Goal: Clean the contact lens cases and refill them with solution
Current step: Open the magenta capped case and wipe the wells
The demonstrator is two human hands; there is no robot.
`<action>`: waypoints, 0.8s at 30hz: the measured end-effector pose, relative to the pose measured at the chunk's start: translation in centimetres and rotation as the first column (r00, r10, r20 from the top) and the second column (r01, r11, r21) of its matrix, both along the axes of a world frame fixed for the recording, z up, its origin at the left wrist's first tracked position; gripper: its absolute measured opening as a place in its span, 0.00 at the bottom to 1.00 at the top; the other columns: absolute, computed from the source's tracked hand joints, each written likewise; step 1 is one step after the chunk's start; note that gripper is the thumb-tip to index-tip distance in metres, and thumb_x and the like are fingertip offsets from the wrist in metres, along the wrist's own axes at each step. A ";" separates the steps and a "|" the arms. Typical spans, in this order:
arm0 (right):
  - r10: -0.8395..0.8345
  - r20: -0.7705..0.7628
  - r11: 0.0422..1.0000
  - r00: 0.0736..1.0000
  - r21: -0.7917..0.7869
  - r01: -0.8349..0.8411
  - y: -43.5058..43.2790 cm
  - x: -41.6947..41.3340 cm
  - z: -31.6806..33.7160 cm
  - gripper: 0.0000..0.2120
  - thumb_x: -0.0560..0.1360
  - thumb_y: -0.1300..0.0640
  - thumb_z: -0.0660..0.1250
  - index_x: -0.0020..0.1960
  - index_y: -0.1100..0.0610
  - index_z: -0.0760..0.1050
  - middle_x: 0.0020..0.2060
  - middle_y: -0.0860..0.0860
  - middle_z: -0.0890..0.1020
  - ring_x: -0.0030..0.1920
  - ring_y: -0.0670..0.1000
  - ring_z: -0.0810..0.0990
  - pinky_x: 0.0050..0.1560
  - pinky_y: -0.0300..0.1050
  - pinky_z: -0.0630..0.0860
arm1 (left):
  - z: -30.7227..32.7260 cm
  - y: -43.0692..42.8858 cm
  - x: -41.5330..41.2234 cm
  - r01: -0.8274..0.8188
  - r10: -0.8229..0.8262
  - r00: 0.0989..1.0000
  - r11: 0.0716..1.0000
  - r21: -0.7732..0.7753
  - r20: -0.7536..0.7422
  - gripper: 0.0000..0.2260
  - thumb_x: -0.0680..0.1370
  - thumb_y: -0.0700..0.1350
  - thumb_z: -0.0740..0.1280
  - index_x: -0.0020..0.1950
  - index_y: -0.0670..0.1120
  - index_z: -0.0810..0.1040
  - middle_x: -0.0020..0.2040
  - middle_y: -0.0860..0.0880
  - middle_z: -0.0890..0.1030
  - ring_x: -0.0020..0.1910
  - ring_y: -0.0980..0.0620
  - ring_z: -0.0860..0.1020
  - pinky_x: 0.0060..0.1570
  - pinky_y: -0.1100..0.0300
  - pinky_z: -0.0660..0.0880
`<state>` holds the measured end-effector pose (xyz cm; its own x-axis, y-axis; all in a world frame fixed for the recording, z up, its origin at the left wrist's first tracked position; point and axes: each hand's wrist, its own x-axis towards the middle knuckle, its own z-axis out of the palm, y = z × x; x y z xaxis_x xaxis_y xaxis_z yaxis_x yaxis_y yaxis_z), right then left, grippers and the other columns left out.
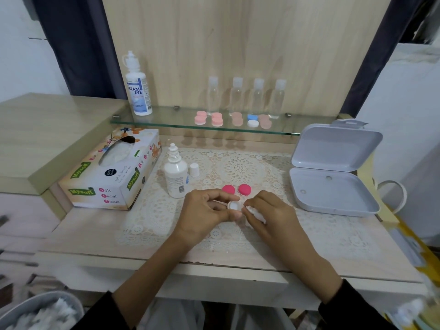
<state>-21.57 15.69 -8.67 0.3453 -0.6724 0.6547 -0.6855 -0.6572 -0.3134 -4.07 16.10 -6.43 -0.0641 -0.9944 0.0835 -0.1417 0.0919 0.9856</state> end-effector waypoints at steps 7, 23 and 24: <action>0.030 0.365 0.974 0.931 0.198 -0.109 0.4 -1.4 1.9 0.06 0.75 0.54 0.68 0.43 0.55 0.82 0.39 0.44 0.82 0.41 0.44 0.80 0.41 0.33 0.72 | 0.0 0.0 0.1 -0.013 0.012 1.000 1.000 -0.024 -0.029 0.14 0.64 0.38 0.79 0.48 0.45 0.84 0.37 0.42 0.84 0.41 0.45 0.84 0.50 0.54 0.80; -0.103 0.318 0.946 0.942 0.323 -0.006 -0.9 -0.1 1.9 0.05 0.77 0.60 0.67 0.45 0.58 0.81 0.41 0.49 0.82 0.44 0.44 0.78 0.43 0.34 0.72 | 0.3 0.2 0.0 0.027 -0.029 0.997 0.999 -0.027 -0.073 0.14 0.64 0.35 0.78 0.48 0.43 0.84 0.39 0.44 0.85 0.41 0.46 0.84 0.44 0.61 0.80; -0.128 0.343 0.933 0.931 0.361 -0.005 -0.9 -0.2 2.0 0.05 0.77 0.61 0.67 0.44 0.58 0.81 0.41 0.49 0.83 0.44 0.44 0.78 0.43 0.37 0.73 | 0.3 0.2 0.0 0.028 -0.031 0.997 0.999 -0.030 -0.076 0.14 0.64 0.34 0.78 0.48 0.42 0.84 0.39 0.44 0.85 0.40 0.46 0.84 0.44 0.61 0.80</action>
<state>-21.76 14.82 -6.65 0.0854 -0.8922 0.4434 -0.5199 -0.4195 -0.7441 -4.07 16.30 -6.12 -0.0858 -0.9893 0.1182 -0.0623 0.1237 0.9904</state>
